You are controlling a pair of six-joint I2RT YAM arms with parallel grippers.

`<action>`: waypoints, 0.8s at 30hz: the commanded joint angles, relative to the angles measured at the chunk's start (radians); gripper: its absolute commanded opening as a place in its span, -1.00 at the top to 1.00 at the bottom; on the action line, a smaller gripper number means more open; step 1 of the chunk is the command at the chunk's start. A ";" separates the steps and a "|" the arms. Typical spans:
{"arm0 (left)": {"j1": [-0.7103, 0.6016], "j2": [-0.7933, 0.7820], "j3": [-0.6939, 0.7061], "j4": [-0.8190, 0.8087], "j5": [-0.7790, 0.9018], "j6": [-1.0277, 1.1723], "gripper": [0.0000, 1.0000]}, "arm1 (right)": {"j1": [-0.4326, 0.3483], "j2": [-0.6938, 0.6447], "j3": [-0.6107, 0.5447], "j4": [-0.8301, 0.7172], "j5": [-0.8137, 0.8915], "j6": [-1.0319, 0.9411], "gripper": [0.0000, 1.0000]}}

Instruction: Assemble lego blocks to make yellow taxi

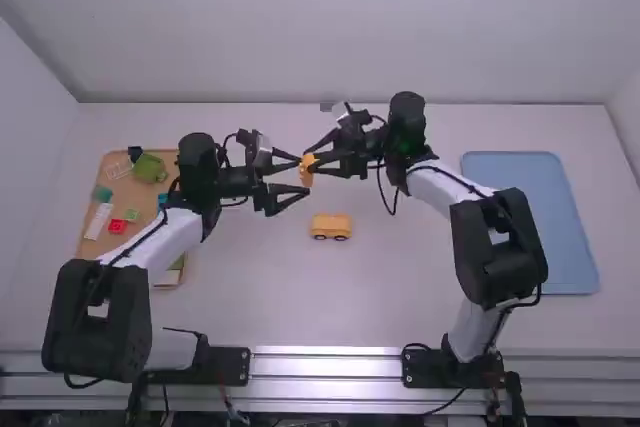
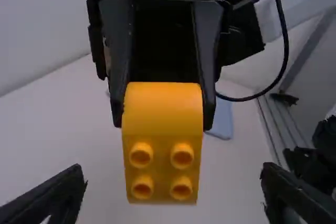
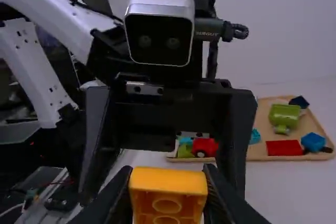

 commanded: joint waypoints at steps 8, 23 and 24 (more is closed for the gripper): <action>-0.005 0.004 -0.006 0.003 0.010 0.015 -0.23 | -0.002 -0.003 0.032 0.003 -0.005 -0.020 0.67; -0.042 0.004 -0.006 0.015 -0.042 0.014 0.12 | 0.010 -0.003 0.032 0.003 -0.002 -0.021 0.70; -0.041 0.004 -0.006 0.014 -0.042 0.014 0.21 | 0.007 -0.003 0.032 0.004 -0.003 -0.021 0.69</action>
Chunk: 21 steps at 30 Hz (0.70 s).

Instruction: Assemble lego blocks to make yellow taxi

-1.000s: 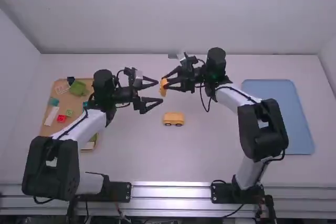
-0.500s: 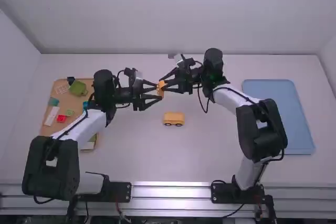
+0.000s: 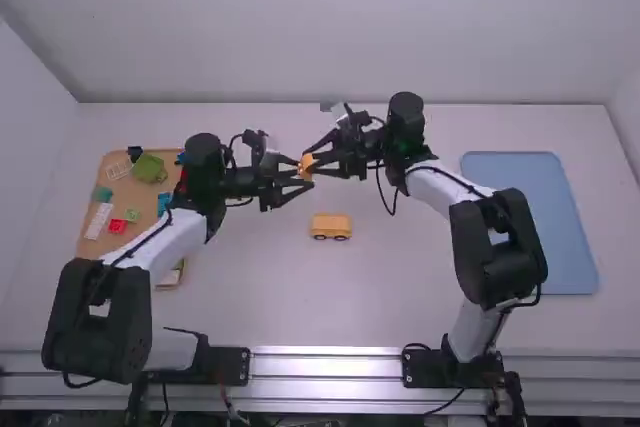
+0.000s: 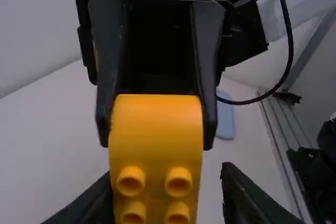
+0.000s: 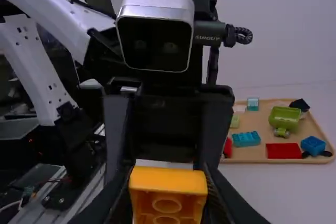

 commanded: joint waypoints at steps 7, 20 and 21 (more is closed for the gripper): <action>-0.002 0.004 -0.006 0.009 0.003 -0.030 0.64 | -0.006 -0.003 0.032 0.003 0.011 0.003 -0.98; 0.130 -0.053 0.026 -0.337 -0.496 -0.116 0.76 | -0.065 -0.158 0.040 -0.642 1.061 -0.136 -0.98; 0.122 -0.055 0.046 -0.397 -0.546 -0.095 0.79 | -0.055 -0.174 0.041 -0.686 1.087 -0.161 -0.98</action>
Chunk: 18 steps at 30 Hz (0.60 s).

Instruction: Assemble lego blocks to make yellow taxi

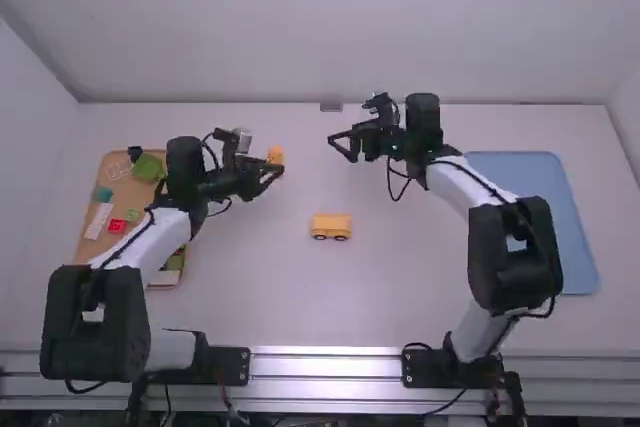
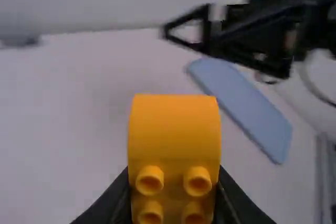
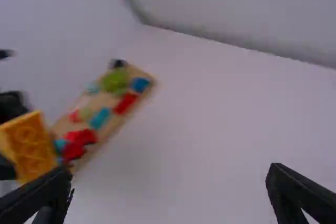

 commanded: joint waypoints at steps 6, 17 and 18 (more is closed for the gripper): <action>-0.128 -0.007 0.265 -0.572 -0.569 0.246 0.89 | 0.127 -0.205 0.029 -0.315 0.430 -0.217 -0.98; -0.330 0.195 0.429 -1.048 -0.665 0.951 0.96 | 0.154 -0.314 0.013 -0.480 0.452 -0.267 -0.98; -0.341 0.231 0.428 -1.061 -0.647 1.032 0.97 | 0.147 -0.357 -0.018 -0.475 0.472 -0.262 -0.98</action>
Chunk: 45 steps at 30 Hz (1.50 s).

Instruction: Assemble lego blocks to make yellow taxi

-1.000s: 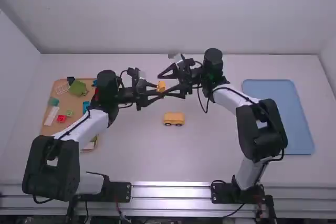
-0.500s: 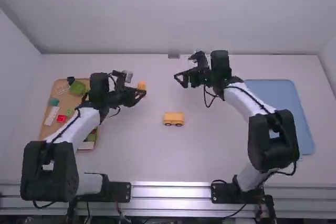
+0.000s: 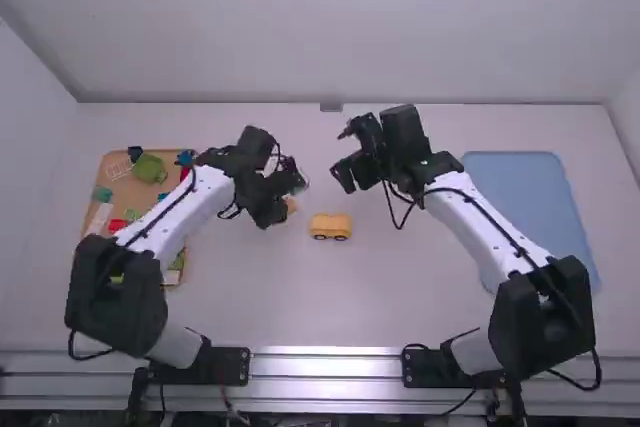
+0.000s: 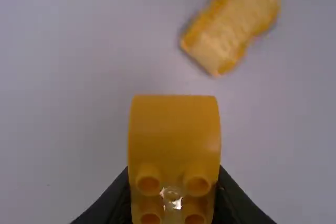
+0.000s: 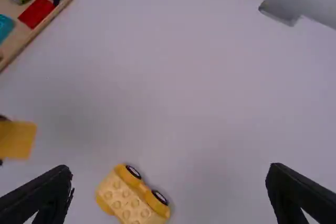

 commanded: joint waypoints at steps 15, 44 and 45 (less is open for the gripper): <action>-0.026 0.229 -0.047 0.193 -0.136 0.449 0.69 | -0.002 -0.582 -0.563 0.438 0.152 0.180 -0.98; 0.333 0.246 -0.190 0.291 0.752 0.655 -0.98 | -0.038 -0.580 -0.593 0.481 0.077 0.147 -0.98; 0.345 0.246 -0.224 0.343 0.774 0.653 -0.98 | -0.038 -0.570 -0.593 0.494 0.077 0.147 -0.98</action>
